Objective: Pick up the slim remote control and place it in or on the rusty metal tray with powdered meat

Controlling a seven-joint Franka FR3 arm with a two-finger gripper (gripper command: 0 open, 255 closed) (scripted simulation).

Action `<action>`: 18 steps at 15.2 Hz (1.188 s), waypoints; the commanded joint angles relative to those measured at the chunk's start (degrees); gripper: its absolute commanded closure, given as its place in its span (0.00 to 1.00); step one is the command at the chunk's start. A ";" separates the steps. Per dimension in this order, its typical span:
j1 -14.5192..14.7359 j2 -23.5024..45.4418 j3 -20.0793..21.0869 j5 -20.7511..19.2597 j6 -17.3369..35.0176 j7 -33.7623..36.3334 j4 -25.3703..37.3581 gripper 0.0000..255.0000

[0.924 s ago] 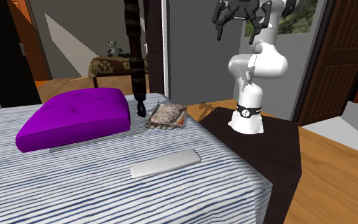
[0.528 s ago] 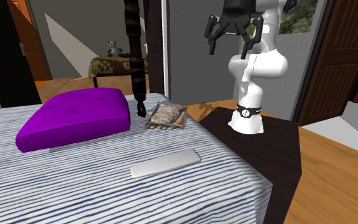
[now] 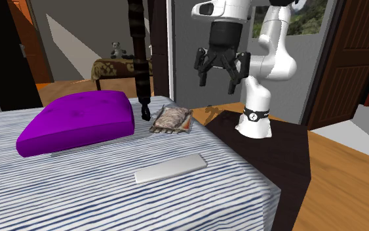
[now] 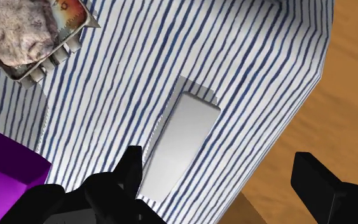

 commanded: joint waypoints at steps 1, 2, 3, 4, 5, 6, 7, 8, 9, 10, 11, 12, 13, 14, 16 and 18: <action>-0.76 4.65 -0.37 0.25 3.00 1.85 1.24 0.00; -1.08 6.75 -0.53 0.41 4.34 2.76 1.76 0.00; -1.39 8.85 -0.71 0.59 5.64 3.65 2.33 0.00; -1.67 10.97 -0.91 0.79 6.90 4.51 2.97 0.00; -1.94 13.09 -1.12 1.02 8.11 5.34 3.66 0.00; -2.20 15.23 -1.34 1.27 9.27 6.14 4.40 0.00; -2.46 17.36 -1.56 1.55 10.38 6.91 5.20 0.00; -2.71 19.50 -1.79 1.87 11.45 7.65 6.06 0.00; -2.95 21.65 -2.04 2.22 12.46 8.35 6.97 0.00; -3.18 23.79 -2.28 2.61 13.43 9.02 7.93 0.00; -3.42 25.93 -2.52 3.04 14.34 9.66 8.94 0.00; -3.66 28.08 -2.76 3.51 15.20 10.26 10.00 0.00; -3.91 30.22 -2.99 4.02 16.01 10.83 11.11 0.00; -4.16 32.35 -3.22 4.57 16.77 11.36 12.27 0.00; -4.73 36.62 -3.60 5.75 18.13 12.35 14.73 0.00; -4.95 38.51 -3.68 6.21 19.19 12.62 15.41 0.00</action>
